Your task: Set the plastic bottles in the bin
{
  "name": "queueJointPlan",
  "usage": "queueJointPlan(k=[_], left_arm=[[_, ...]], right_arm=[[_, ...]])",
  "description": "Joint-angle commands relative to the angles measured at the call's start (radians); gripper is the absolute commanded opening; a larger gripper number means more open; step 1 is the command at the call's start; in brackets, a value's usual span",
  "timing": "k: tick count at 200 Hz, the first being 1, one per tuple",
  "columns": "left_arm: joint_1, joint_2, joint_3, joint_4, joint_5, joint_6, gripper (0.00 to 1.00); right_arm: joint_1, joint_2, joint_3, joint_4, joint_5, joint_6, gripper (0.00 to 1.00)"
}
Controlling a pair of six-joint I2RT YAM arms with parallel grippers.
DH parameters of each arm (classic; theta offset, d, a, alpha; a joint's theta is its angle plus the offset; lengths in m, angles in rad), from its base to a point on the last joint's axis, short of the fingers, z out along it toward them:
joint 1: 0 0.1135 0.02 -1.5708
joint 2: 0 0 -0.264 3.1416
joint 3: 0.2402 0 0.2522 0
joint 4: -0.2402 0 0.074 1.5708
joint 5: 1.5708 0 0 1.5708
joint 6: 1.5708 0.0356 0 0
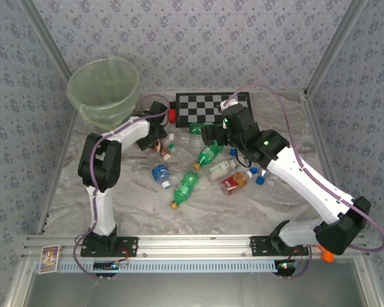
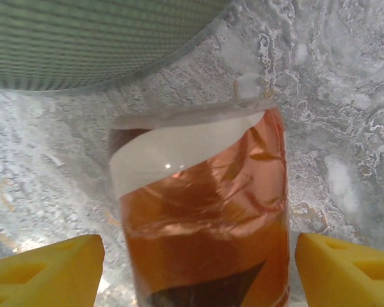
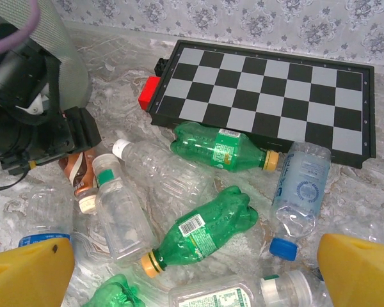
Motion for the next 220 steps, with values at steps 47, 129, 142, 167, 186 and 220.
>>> queueJointPlan(k=[47,129,142,167,186,220], left_arm=[[0.001,0.053,0.037,0.065,-0.023,0.018,0.69],[-0.011,-0.014,0.051,0.042,-0.049,0.016,0.56],[-0.017,-0.034,0.060,0.047,-0.062,0.024,0.56],[-0.025,-0.065,0.090,0.032,-0.060,0.028,0.56],[-0.036,-0.100,0.103,0.035,-0.062,0.030,0.55],[-0.060,-0.152,0.146,0.028,-0.053,0.055,0.54]], right_arm=[[0.014,-0.004,0.018,-0.017,0.021,0.009,0.99],[0.013,0.008,0.026,0.007,0.014,-0.001,0.99],[0.014,0.012,0.028,0.010,0.010,-0.002,0.99],[0.014,0.018,0.034,0.013,0.006,-0.004,0.99],[0.015,0.017,0.035,0.015,0.010,-0.004,0.99],[0.016,0.015,0.030,0.017,0.010,-0.001,0.99]])
